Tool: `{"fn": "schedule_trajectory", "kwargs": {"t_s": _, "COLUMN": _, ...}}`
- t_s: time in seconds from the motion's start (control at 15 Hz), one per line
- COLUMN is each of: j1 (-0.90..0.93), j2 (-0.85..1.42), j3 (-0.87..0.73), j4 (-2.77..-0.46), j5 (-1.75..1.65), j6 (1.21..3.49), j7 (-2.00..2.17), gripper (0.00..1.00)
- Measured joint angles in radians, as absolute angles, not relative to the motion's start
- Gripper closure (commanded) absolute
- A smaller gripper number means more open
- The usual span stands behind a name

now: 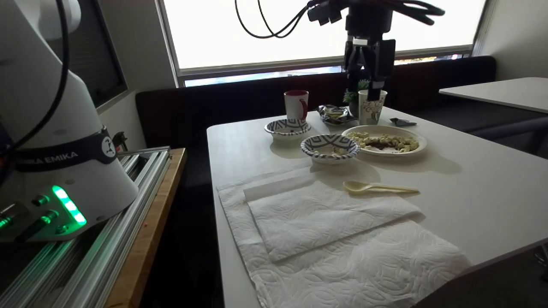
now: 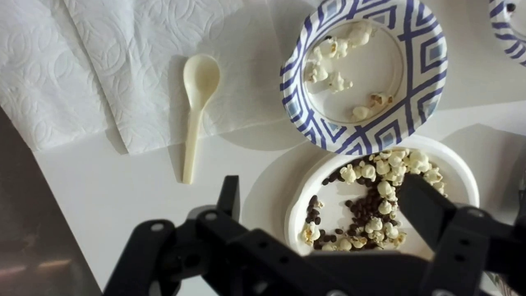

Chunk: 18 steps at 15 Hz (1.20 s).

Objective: Pick one of the white things on the white plate and put it on the bowl

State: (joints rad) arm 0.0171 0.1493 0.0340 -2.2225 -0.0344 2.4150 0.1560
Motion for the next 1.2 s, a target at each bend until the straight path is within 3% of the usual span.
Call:
{"fn": "schedule_trajectory", "kwargs": {"t_s": 0.73, "j1": 0.179, "j2": 0.454, "j3": 0.005, "j4": -1.975, "j5": -0.035, "j6": 2.435, "j7": 0.506, "gripper": 0.00}}
{"fn": "schedule_trajectory", "kwargs": {"t_s": 1.2, "j1": 0.187, "j2": 0.490, "j3": -0.008, "j4": -1.946, "j5": -0.035, "j6": 2.446, "j7": 0.534, "gripper": 0.00}}
